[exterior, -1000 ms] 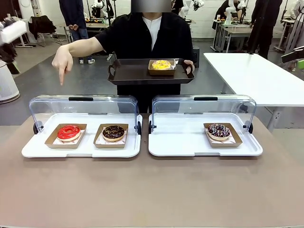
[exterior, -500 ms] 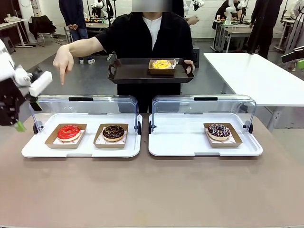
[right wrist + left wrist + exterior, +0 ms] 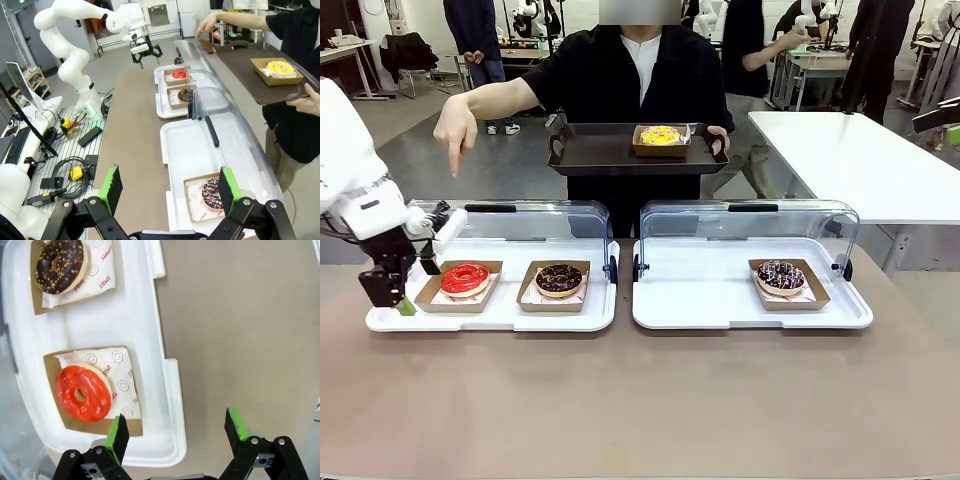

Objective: Provide the desired donut to the person.
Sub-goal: Pick up and lift the Paper togo box containing the Donut pointed at by the person.

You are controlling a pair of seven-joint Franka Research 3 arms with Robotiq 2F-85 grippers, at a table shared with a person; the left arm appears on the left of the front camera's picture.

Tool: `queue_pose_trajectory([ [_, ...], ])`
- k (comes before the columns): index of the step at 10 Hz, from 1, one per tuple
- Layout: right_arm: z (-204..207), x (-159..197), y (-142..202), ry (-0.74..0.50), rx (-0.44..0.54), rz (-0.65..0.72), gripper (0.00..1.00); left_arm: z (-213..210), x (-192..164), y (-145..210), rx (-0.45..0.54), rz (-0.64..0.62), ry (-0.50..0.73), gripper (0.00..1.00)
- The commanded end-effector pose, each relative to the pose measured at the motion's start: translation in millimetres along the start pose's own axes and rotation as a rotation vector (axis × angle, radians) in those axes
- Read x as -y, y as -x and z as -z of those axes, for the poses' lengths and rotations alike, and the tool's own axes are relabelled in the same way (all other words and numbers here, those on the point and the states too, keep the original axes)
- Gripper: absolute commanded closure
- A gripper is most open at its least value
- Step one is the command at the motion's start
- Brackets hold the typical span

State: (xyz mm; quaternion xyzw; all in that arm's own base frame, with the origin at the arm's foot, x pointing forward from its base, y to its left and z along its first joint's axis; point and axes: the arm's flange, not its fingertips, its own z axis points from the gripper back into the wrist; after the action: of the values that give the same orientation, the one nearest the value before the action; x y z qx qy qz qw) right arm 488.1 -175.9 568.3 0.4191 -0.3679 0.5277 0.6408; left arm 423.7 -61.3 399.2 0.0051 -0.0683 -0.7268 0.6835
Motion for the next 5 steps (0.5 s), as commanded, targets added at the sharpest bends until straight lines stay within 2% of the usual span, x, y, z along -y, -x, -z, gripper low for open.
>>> queue_pose_trajectory([
  [1,1,0,1,-0.003,0.002,0.001,0.0,8,-19,-6,0.03,-0.016,0.007,0.0],
  [3,1,0,1,-0.003,0.002,0.001,0.0,2,-23,-2,0.07,-0.025,0.035,0.0],
  [4,1,0,1,-0.003,0.002,0.001,0.0,15,-16,-2,0.008,-0.014,0.019,0.0],
  [5,1,0,1,-0.003,0.002,0.001,0.0,15,-16,-2,0.008,-0.014,0.019,0.0],
])
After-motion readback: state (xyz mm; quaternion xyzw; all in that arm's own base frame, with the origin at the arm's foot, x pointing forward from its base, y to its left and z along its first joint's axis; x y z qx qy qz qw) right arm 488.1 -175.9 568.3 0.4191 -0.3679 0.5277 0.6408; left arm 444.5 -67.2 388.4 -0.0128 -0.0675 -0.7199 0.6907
